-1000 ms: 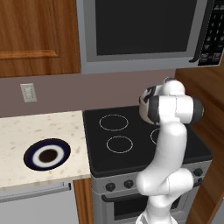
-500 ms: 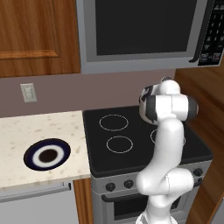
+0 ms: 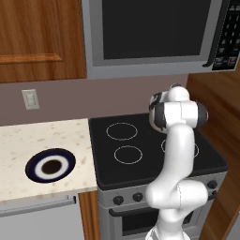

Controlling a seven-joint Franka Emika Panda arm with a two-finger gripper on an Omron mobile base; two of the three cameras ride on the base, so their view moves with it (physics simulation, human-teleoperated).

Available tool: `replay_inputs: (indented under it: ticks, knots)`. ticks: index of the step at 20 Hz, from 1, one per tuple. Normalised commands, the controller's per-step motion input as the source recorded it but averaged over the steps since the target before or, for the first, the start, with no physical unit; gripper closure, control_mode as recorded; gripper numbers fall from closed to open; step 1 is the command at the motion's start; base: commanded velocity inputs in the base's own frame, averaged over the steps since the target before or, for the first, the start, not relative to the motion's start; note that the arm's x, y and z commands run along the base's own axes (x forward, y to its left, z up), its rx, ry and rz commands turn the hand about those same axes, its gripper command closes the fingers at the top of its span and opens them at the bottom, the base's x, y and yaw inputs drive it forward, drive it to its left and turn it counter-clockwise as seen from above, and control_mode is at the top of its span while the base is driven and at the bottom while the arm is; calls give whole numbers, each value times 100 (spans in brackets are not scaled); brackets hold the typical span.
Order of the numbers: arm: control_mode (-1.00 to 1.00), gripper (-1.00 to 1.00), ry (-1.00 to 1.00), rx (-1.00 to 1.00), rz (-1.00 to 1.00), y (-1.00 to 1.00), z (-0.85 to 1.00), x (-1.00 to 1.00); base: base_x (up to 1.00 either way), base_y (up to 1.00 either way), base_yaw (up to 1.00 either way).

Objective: Retrieve the frozen meat and place it in the pot on a burner. Then turn the burner on.

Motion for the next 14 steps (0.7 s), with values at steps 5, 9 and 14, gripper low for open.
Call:
replay_inputs:
  ticks: [5, 9, 14]
  knots:
    - [-100, 100, 0, 0, 0, -7, -15, 22, 0, 0, 0]
    - [-100, 100, 0, 0, 3, 0, -6, 7, 0, 0, 0]
    - [-100, -100, 0, 0, 3, 0, -6, 8, 0, 0, 0]
